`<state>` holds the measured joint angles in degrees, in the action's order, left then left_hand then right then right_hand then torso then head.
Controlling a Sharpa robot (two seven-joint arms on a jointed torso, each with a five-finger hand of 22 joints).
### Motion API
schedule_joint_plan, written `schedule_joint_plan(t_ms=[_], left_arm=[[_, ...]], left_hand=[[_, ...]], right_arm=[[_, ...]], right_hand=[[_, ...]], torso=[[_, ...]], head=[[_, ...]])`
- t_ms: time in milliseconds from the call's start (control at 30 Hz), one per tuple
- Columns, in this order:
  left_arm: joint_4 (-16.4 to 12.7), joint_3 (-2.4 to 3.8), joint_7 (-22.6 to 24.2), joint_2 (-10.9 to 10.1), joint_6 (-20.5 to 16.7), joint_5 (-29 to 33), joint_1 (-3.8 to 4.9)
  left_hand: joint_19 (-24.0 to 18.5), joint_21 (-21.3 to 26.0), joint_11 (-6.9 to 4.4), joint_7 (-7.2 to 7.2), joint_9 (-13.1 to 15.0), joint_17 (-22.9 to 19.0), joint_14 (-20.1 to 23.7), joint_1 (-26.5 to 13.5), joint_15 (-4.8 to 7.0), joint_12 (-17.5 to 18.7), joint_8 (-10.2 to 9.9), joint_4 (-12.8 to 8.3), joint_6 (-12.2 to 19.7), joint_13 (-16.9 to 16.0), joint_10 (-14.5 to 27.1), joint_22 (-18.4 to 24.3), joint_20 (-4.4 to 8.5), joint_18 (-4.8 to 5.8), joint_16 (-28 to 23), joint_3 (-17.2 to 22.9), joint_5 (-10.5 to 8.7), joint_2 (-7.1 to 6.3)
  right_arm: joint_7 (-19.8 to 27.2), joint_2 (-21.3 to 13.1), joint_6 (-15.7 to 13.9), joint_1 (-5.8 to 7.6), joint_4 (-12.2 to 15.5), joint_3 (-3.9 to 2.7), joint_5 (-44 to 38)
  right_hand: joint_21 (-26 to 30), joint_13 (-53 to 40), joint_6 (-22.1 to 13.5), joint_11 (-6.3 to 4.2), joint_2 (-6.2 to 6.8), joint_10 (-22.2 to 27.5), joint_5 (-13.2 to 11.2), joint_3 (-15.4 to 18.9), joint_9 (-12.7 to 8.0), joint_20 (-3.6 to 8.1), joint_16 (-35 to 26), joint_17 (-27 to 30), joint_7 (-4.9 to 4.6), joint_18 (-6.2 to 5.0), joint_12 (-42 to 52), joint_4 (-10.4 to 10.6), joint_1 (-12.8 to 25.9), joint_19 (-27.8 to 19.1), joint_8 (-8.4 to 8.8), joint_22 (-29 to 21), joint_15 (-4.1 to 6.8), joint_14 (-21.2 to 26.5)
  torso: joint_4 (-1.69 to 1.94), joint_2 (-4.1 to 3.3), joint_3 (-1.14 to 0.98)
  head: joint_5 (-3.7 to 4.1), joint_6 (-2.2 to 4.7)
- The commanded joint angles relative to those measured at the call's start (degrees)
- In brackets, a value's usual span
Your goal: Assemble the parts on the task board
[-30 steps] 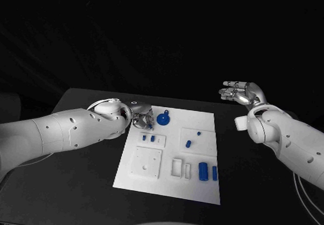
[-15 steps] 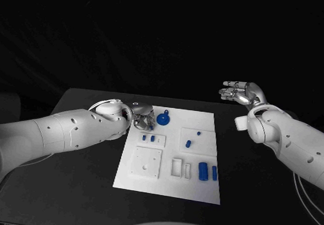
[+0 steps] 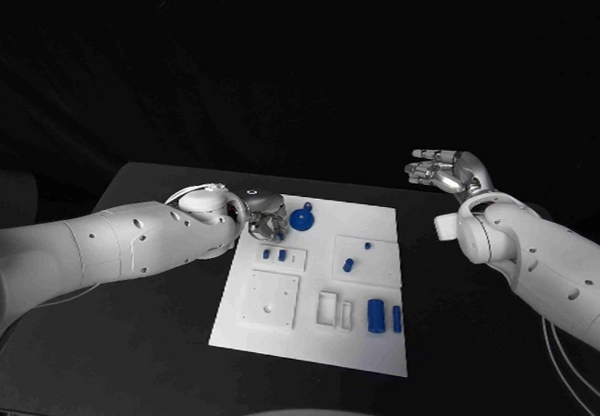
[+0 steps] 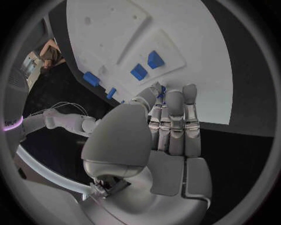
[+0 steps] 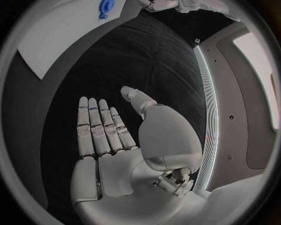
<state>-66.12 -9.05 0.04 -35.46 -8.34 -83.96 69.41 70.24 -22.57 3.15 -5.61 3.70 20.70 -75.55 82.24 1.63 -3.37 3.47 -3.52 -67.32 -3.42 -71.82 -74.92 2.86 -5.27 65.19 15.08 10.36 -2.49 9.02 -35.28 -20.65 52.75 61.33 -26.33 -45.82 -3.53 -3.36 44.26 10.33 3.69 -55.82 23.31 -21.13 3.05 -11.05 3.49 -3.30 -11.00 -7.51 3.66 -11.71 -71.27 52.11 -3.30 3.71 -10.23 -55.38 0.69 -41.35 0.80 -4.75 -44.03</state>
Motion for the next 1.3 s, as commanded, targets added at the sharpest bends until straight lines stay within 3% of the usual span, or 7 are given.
schedule_joint_plan(t_ms=[33, 833, 900, 1000, 1300], left_arm=[[-0.06, -0.15, -0.11, 0.21, 1.38, -0.92, 0.04], [0.28, -1.12, 0.20, 0.41, -0.36, -1.24, -0.12], [0.25, -1.14, 0.26, 0.36, -0.87, -1.24, -0.13], [0.17, -1.16, 0.38, 0.22, -1.85, -1.23, -0.16], [0.17, -1.17, 0.59, 0.11, -3.05, -1.07, -0.18]], left_hand=[[0.45, 0.36, 0.04, -0.07, 0.05, 0.09, -0.44, 0.25, 0.13, 0.05, 0.12, 0.40, 0.39, 0.02, 0.42, -1.11, -0.08, -0.75, -0.20, -0.01, -0.23, -0.18], [0.54, 0.49, 0.11, -0.18, -0.01, 0.16, -0.38, 0.65, 0.11, 0.04, 0.07, 0.02, 1.06, 0.01, 0.37, -1.09, -0.08, -0.79, -0.24, -0.36, -1.10, -1.37], [0.63, 0.50, 0.10, -0.24, -0.04, 0.18, -0.45, 1.00, 0.12, 0.05, 0.06, -0.34, 1.91, 0.01, 0.21, -1.09, -0.06, -0.83, -0.20, -0.25, -1.29, -1.75], [0.95, 0.42, 0.07, 0.67, -0.15, 0.07, -0.87, 2.09, 0.23, 0.04, 0.05, -1.25, 7.09, 0.02, 0.26, -1.09, 0.05, -0.99, -0.51, 0.30, -3.31, -2.41], [1.13, 0.64, 0.44, 1.24, -0.15, 0.14, -1.17, 1.71, -0.01, 0.05, 0.02, -0.86, 9.26, 0.03, 1.40, -1.02, -0.19, -1.16, -0.90, 0.58, -3.61, -2.96]], right_arm=[[0.72, 0.02, 0.90, -0.01, 0.02, -0.02, -0.03], [0.79, 0.10, 1.02, -0.02, -0.14, -0.01, -0.03], [0.79, 0.12, 1.03, -0.02, -0.18, -0.01, -0.03], [0.78, 0.14, 1.00, -0.02, -0.19, -0.01, -0.03], [0.76, 0.21, 0.96, -0.02, -0.27, -0.01, -0.03]], right_hand=[[-0.18, 0.07, 0.32, 0.02, -0.21, -0.19, 0.15, -0.11, -0.05, 0.08, -0.21, 0.01, -0.02, -0.30, -0.26, 0.00, -0.03, -0.08, 0.30, -0.07, 0.15, 0.32], [-0.18, 0.07, 0.36, 0.02, -0.27, -0.20, 0.13, -0.05, -0.05, 0.06, -0.18, 0.00, -0.02, -0.29, -0.28, 0.06, 0.09, -0.07, 0.28, -0.07, 0.15, 0.20], [-0.18, 0.07, 0.36, 0.02, -0.27, -0.20, 0.13, -0.05, -0.05, 0.06, -0.18, 0.00, -0.02, -0.29, -0.28, 0.06, 0.09, -0.07, 0.28, -0.07, 0.15, 0.20], [-0.18, 0.07, 0.36, 0.02, -0.27, -0.20, 0.13, -0.05, -0.05, 0.06, -0.18, 0.00, -0.02, -0.29, -0.28, 0.06, 0.09, -0.07, 0.28, -0.07, 0.15, 0.20], [-0.18, 0.07, 0.30, 0.02, -0.25, -0.20, 0.26, 0.05, -0.05, 0.07, -0.20, 0.00, -0.02, -0.30, -0.27, 0.11, 0.15, -0.05, 0.30, -0.07, 0.13, 0.27]], torso=[[-0.01, -0.01, 0.01], [0.04, -0.03, 0.00], [0.07, -0.02, 0.00], [0.05, 0.00, 0.01], [0.03, 0.01, 0.03]], head=[[0.02, -0.10], [0.19, -0.38], [0.23, -0.45], [0.26, -0.50], [0.22, -0.41]])
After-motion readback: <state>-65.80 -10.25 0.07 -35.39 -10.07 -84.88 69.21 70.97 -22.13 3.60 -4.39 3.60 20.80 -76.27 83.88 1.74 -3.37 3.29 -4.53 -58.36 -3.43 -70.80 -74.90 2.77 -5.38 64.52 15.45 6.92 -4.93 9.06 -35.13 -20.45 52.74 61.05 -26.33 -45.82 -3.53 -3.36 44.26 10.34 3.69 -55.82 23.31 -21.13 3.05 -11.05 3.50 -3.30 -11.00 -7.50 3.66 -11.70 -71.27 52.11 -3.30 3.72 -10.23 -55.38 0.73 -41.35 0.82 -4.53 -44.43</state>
